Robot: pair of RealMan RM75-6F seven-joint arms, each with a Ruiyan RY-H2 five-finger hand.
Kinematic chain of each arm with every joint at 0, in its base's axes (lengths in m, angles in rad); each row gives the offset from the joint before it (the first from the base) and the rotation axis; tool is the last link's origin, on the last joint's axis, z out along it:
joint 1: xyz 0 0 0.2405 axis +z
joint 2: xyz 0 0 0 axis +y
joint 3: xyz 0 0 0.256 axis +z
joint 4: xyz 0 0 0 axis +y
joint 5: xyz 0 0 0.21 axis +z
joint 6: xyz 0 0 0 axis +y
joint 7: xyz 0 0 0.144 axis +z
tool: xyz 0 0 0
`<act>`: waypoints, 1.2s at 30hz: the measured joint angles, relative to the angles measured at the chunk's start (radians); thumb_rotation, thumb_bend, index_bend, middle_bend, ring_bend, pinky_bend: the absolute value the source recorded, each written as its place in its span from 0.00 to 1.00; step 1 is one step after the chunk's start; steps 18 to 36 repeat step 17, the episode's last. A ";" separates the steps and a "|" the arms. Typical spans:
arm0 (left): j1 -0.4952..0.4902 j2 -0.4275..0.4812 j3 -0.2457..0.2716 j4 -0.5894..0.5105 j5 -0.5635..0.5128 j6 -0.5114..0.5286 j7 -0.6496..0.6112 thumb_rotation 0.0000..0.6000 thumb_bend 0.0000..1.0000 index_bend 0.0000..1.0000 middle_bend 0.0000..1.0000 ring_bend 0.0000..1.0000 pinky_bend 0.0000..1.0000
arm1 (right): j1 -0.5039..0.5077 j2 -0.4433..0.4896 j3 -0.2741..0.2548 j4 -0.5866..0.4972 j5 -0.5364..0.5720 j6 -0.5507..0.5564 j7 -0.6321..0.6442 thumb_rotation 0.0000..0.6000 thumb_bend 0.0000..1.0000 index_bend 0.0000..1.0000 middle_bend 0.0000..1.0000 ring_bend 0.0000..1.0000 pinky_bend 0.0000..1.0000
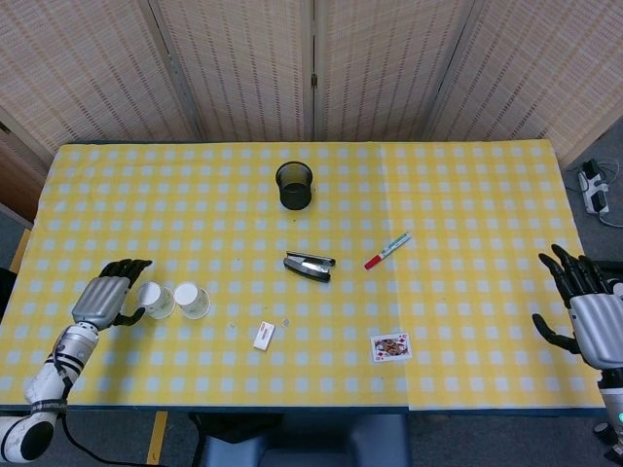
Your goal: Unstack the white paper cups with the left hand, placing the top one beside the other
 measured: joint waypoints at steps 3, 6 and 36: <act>0.021 0.014 -0.009 -0.021 -0.004 0.049 -0.005 1.00 0.40 0.09 0.11 0.06 0.08 | 0.000 -0.003 -0.002 0.007 0.007 -0.010 0.010 1.00 0.36 0.06 0.03 0.08 0.06; 0.050 0.023 -0.018 -0.038 -0.006 0.121 -0.001 1.00 0.40 0.11 0.11 0.06 0.08 | 0.002 -0.009 -0.010 0.016 0.005 -0.025 0.029 1.00 0.36 0.06 0.04 0.09 0.06; 0.228 0.024 0.010 -0.077 0.068 0.464 0.099 1.00 0.40 0.15 0.11 0.07 0.06 | 0.012 -0.046 -0.042 0.075 -0.047 -0.046 0.139 1.00 0.36 0.06 0.06 0.11 0.08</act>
